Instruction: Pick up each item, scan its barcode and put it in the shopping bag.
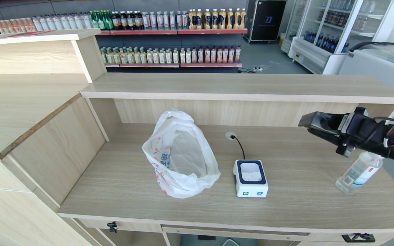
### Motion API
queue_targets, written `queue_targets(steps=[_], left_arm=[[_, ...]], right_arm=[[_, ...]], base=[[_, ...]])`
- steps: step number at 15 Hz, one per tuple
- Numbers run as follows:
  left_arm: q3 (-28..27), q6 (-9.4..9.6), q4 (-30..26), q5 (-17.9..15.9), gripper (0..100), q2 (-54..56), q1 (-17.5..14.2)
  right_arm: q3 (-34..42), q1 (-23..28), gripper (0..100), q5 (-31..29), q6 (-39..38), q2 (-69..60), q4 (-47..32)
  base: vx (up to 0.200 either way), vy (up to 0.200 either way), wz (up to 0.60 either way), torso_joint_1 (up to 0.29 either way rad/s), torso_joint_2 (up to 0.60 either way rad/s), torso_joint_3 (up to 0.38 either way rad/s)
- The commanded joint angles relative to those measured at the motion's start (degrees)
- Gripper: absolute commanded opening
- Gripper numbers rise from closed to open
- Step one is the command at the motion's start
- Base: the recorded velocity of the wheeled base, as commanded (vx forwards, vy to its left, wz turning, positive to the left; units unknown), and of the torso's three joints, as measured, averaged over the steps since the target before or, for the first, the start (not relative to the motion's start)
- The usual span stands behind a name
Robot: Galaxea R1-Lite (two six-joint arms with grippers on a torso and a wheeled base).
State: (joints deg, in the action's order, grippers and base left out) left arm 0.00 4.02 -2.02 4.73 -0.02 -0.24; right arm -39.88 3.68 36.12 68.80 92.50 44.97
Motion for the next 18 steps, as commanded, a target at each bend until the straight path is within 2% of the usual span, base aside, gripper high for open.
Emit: queue_targets(steps=[1, 4, 6, 8, 10, 11, 13, 14, 15, 17, 18], left_arm=[[0.00, 0.02, 0.00, 0.02, 100, 0.02, -0.02], [0.00, 0.02, 0.00, 0.02, 100, 0.02, -0.02], [0.00, 0.02, 0.00, 0.02, 100, 0.02, -0.02], [0.00, 0.02, 0.00, 0.02, 100, 0.02, -0.02], [0.00, 0.02, 0.00, 0.02, 100, 0.02, -0.02], [0.00, 0.02, 0.00, 0.02, 100, 0.02, -0.02], [0.00, 0.02, 0.00, 0.02, 100, 0.02, -0.02], [0.00, 0.02, 0.00, 0.02, 100, 0.02, -0.02], [0.00, 0.02, 0.00, 0.02, 100, 0.02, -0.02], [0.00, 0.02, 0.00, 0.02, 100, 0.02, -0.02], [0.00, 0.02, 0.00, 0.02, 100, 0.02, -0.02]], right_arm=[[3.93, -4.47, 0, 0.35, 12.23, -10.59, 0.20], [6.74, -11.86, 0, 0.09, 33.24, -16.04, 1.96], [9.64, -14.49, 0, 0.18, 41.15, -17.97, 8.64], [14.48, -15.20, 0, 0.09, 43.70, -18.23, 21.39], [16.06, -19.41, 0, -0.09, 46.07, -17.27, 30.79], [16.06, -21.08, 0, -0.26, 46.42, -16.65, 31.76], [16.14, -28.20, 0, -1.58, 48.18, -15.69, 33.87], [16.23, -28.47, 0, -1.58, 48.18, -15.69, 33.95], [16.58, -35.50, 0, -2.46, 50.29, -15.16, 34.13], [17.46, -43.14, 0, -4.39, 54.24, -15.42, 33.43], [17.64, -45.08, 0, -4.74, 55.21, -15.33, 33.08]], base=[[0.000, 0.000, 0.00, 0.000, 0.00, 0.000], [0.000, 0.000, 0.00, 0.000, 0.00, 0.000], [0.000, 0.000, 0.00, 0.000, 0.00, 0.000], [0.000, 0.000, 0.00, 0.000, 0.00, 0.000], [0.000, 0.000, 0.00, 0.000, 0.00, 0.000], [0.000, 0.000, 0.00, 0.000, 0.00, 0.000], [0.000, 0.000, 0.00, 0.000, 0.00, 0.000], [0.000, 0.000, 0.00, 0.000, 0.00, 0.000], [0.000, 0.000, 0.00, 0.000, 0.00, 0.000], [0.000, 0.000, 0.00, 0.000, 0.00, 0.000], [0.000, 0.000, 0.00, 0.000, 0.00, 0.000]])
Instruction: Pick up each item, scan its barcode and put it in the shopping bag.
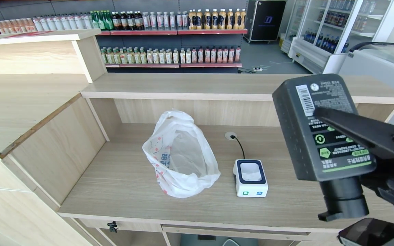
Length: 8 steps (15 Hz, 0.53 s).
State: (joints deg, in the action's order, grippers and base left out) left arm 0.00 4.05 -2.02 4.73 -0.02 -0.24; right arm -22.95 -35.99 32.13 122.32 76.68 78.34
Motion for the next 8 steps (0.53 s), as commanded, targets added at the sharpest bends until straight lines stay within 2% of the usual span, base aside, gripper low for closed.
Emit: queue_targets(steps=[1, 3, 8], left_arm=[[0.00, 0.00, 0.00, 0.02, 100, 0.02, -0.02], [0.00, 0.00, 0.00, 0.02, 100, 0.02, -0.02], [0.00, 0.00, 0.00, 0.02, 100, 0.02, -0.02]], right_arm=[[1.16, -7.26, 0, -1.02, 3.36, 0.31, -1.87], [1.60, -8.66, 0, -1.11, 5.38, -0.57, -3.37], [1.51, -9.36, 0, -1.11, 6.35, -3.20, -1.08]], base=[[0.000, 0.000, 0.00, 0.000, 0.00, 0.000], [0.000, 0.000, 0.00, 0.000, 0.00, 0.000], [0.000, 0.000, 0.00, 0.000, 0.00, 0.000]])
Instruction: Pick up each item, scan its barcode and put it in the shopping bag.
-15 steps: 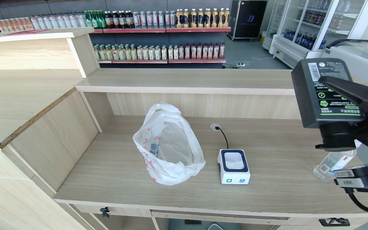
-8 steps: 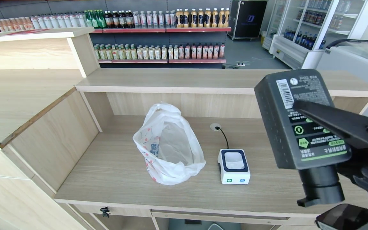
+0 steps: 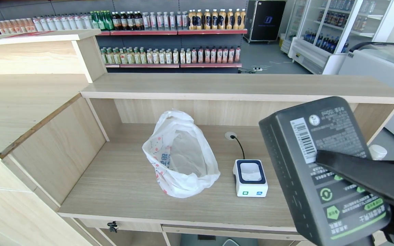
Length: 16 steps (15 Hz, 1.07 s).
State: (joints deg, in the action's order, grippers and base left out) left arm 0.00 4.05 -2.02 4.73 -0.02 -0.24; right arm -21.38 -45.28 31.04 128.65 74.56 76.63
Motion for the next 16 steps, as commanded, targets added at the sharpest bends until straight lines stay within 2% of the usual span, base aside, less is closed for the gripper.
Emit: queue_targets(steps=[1, 6, 9, 11, 13, 16], left_arm=[[0.00, 0.00, 0.00, 0.02, 100, 0.02, -0.02], [0.00, 0.00, 0.00, 0.02, 100, 0.02, -0.02], [0.00, 0.00, 0.00, 0.02, 100, 0.02, -0.02], [0.00, 0.00, 0.00, 0.02, 100, 0.02, -0.02], [0.00, 0.00, 0.00, 0.02, 100, 0.02, -0.02], [0.00, 0.00, 0.00, 0.02, 100, 0.02, -0.02]], right_arm=[[-0.33, -0.08, 0, -0.01, -0.24, -1.17, 1.59], [1.34, -0.16, 0, -0.10, 1.52, -2.84, 3.53], [1.61, -2.27, 0, -0.19, 2.31, -2.31, 3.70], [1.17, -5.09, 0, -2.21, 2.31, -1.08, 4.23], [1.26, -12.29, 0, -7.75, 2.31, -0.55, 5.46], [2.40, -13.96, 0, -9.86, 3.45, -2.66, 4.76]], base=[[0.000, 0.000, 0.00, 0.000, 0.00, 0.000], [0.000, 0.000, 0.00, 0.000, 0.00, 0.000], [0.000, 0.000, 0.00, 0.000, 0.00, 0.000], [0.000, 0.000, 0.00, 0.000, 0.00, 0.000], [0.000, 0.000, 0.00, 0.000, 0.00, 0.000], [0.000, 0.000, 0.00, 0.000, 0.00, 0.000]])
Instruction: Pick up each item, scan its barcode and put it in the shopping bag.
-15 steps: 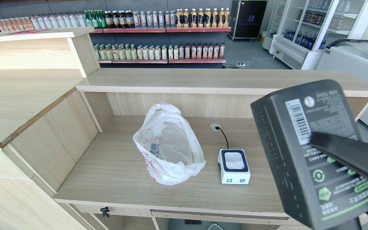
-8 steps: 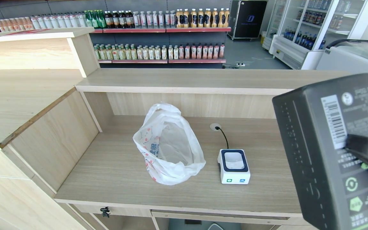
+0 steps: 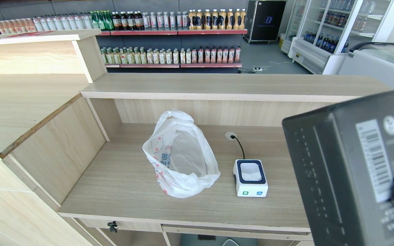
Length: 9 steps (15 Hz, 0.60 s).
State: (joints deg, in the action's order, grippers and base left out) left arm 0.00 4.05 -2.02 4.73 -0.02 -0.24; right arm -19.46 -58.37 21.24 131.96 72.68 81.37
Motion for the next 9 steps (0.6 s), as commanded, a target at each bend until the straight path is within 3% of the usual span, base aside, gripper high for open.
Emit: queue_targets(steps=[1, 3, 5, 7, 9], left_arm=[[0.00, 0.00, 0.00, 0.02, 100, 0.02, -0.02], [0.00, 0.00, 0.00, 0.02, 100, 0.02, -0.02], [0.00, 0.00, 0.00, 0.02, 100, 0.02, -0.02], [0.00, 0.00, 0.00, 0.02, 100, 0.02, -0.02], [0.00, 0.00, 0.00, 0.02, 100, 0.02, -0.02]], right_arm=[[1.44, -0.52, 0, -0.05, 0.22, -2.02, -1.22], [1.70, 0.01, 0, -0.23, 1.28, -2.81, -2.71], [1.61, 3.96, 0, -1.28, 1.28, -3.33, -2.89], [1.70, 4.93, 0, -5.68, 1.19, -4.48, -3.41], [1.61, 7.83, 0, -6.38, 0.75, -7.47, -7.81]], base=[[0.000, 0.000, 0.00, 0.000, 0.00, 0.000], [0.000, 0.000, 0.00, 0.000, 0.00, 0.000], [0.000, 0.000, 0.00, 0.000, 0.00, 0.000], [0.000, 0.000, 0.00, 0.000, 0.00, 0.000], [0.000, 0.000, 0.00, 0.000, 0.00, 0.000]])
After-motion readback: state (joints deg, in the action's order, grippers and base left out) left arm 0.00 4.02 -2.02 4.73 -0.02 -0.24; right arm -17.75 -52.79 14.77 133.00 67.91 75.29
